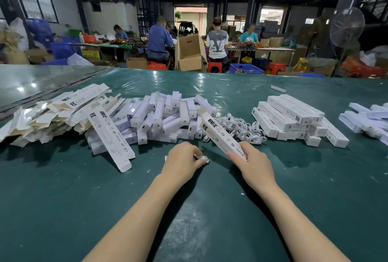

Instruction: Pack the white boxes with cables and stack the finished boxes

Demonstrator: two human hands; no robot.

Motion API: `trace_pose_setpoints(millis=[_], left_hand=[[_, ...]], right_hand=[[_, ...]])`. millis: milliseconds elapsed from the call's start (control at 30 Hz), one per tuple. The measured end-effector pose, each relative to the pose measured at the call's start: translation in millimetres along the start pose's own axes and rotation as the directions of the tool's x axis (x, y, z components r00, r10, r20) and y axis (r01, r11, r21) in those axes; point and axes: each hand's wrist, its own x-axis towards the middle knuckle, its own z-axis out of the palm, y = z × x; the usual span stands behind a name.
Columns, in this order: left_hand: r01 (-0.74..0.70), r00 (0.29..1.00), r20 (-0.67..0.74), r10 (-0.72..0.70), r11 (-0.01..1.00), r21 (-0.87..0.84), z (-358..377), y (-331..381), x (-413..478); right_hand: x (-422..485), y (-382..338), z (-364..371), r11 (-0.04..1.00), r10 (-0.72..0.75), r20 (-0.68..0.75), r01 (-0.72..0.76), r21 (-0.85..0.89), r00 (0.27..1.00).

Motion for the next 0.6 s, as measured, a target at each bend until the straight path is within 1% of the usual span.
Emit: trace_pose_setpoints(millis=[100, 133, 167, 200, 267, 333, 400, 433, 600], left_hand=[[-0.029, 0.999, -0.035, 0.029, 1.000, 0.009, -2.3, 1.1, -3.8], [-0.031, 0.998, -0.052, 0.029, 0.999, -0.030, -2.4, 2.9, -5.2], [-0.019, 0.997, -0.073, 0.011, 0.994, -0.107, -3.4, 5.0, -5.6], [0.012, 0.995, -0.093, -0.033, 0.975, -0.222, -5.5, 6.6, -4.9], [0.075, 0.975, -0.146, -0.166, 0.870, -0.487, -14.5, 6.9, -1.4], [0.088, 0.929, -0.214, -0.302, 0.743, -0.664, -25.4, 2.9, 1.8], [0.095, 0.886, -0.236, -0.398, 0.655, -0.749, -33.2, -1.8, 4.3], [0.085, 0.876, -0.238, -0.420, 0.620, -0.780, -35.4, -3.1, 5.0], [-0.008, 0.883, -0.181, -0.434, 0.371, -0.928, -36.7, -1.4, 7.4]], right_hand=[[0.3, 1.0, -1.6, 1.000, -0.029, 0.019, 0.028, 0.011, 0.999], [0.3, 1.5, -2.4, 0.999, -0.032, 0.020, 0.031, 0.023, 0.999], [0.5, 2.2, -3.2, 0.999, -0.033, 0.021, 0.033, 0.039, 0.999], [0.6, 2.9, -4.1, 0.998, -0.036, 0.023, 0.034, 0.055, 0.999], [0.9, 4.1, -5.2, 0.995, -0.041, 0.030, 0.039, 0.090, 0.999], [1.3, 4.0, -6.5, 0.991, -0.042, 0.051, 0.035, 0.126, 0.998], [1.5, 4.2, -7.9, 0.987, -0.046, 0.088, 0.031, 0.159, 0.995], [1.4, 4.4, -8.7, 0.984, -0.051, 0.108, 0.032, 0.176, 0.993], [1.0, 2.9, -13.5, 0.942, -0.096, 0.252, 0.006, 0.335, 0.963]])
